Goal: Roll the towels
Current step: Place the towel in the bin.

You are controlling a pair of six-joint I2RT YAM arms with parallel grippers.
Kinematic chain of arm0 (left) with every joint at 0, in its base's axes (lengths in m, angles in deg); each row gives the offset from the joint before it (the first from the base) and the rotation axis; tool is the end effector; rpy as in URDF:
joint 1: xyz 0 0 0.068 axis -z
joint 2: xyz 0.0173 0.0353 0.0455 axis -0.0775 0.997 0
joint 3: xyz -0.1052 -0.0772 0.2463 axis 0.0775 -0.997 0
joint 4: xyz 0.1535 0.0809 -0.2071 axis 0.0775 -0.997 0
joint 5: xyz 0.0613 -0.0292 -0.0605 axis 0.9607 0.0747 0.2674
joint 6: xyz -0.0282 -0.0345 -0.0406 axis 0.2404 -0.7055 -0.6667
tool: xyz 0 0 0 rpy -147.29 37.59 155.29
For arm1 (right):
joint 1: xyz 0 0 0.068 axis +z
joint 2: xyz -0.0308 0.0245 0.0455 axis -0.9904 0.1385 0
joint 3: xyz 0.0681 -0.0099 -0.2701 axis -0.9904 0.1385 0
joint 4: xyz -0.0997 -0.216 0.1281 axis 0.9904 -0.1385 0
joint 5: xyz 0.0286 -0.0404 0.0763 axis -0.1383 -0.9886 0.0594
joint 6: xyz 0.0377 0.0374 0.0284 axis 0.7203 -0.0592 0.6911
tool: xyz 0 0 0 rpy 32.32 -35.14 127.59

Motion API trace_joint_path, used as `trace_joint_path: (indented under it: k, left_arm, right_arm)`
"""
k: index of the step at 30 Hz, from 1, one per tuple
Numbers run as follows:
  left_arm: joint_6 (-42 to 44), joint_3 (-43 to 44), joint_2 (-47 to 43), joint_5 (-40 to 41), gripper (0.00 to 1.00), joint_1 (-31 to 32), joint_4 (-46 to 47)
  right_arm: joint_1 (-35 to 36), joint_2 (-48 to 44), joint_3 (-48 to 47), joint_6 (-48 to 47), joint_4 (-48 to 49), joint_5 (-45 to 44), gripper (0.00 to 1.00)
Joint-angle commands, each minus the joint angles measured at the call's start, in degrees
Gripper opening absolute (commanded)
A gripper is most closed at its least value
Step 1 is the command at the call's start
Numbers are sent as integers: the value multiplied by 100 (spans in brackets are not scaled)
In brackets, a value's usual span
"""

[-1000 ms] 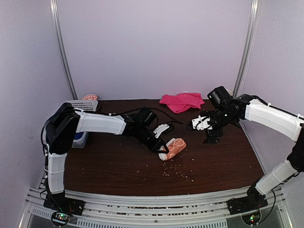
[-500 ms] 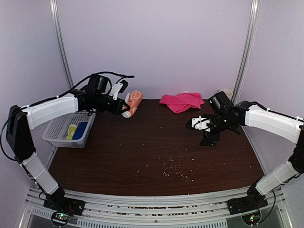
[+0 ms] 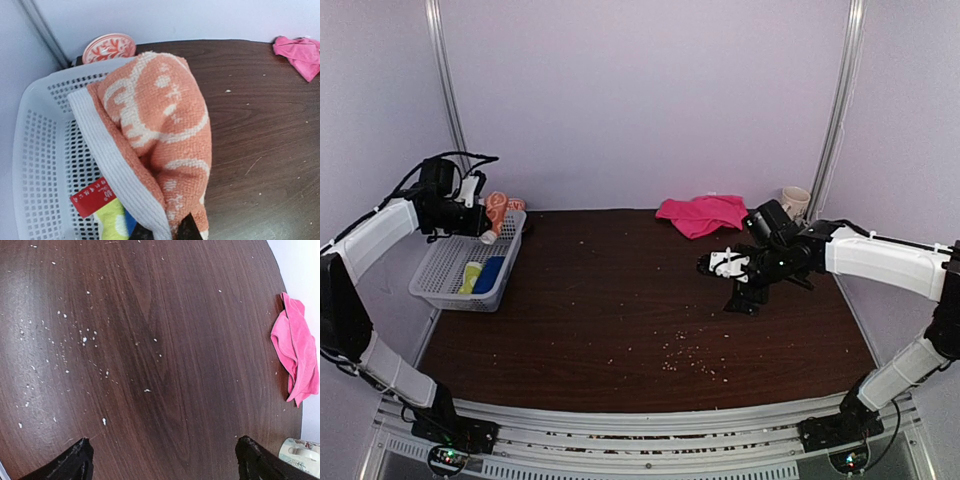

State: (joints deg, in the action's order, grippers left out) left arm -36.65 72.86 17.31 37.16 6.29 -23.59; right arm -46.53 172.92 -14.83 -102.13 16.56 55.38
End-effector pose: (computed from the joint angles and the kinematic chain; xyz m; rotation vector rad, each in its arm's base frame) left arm 0.3350 -0.0179 0.3160 0.0624 2.3113 -0.2236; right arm 0.2514 0.1882 0.2511 -1.6689 1.8842 0.1385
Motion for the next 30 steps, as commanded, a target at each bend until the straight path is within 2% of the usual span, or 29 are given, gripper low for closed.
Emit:
trace_joint_path:
  k: [1, 10, 18, 24, 30]
  left_arm:
    - [393, -136, -178, -228, 0, -573, -286]
    - [721, -350, 113, -280, 0, -1287, -462]
    - [892, -382, 786, 177, 0, -1729, -662]
    - [924, -302, 708, 443, 0, -1989, -762]
    - [1101, -474, 854, 160, 0, -2188, -687]
  right_arm:
    - [294, 87, -20, 286, 59, 207, 100]
    - [440, 274, -18, 290, -105, 623, 100]
    - [451, 234, -78, 285, -244, 1057, 100]
    - [457, 269, -116, 202, -371, 1211, 100]
    - [483, 207, -137, 180, -432, 1308, 100]
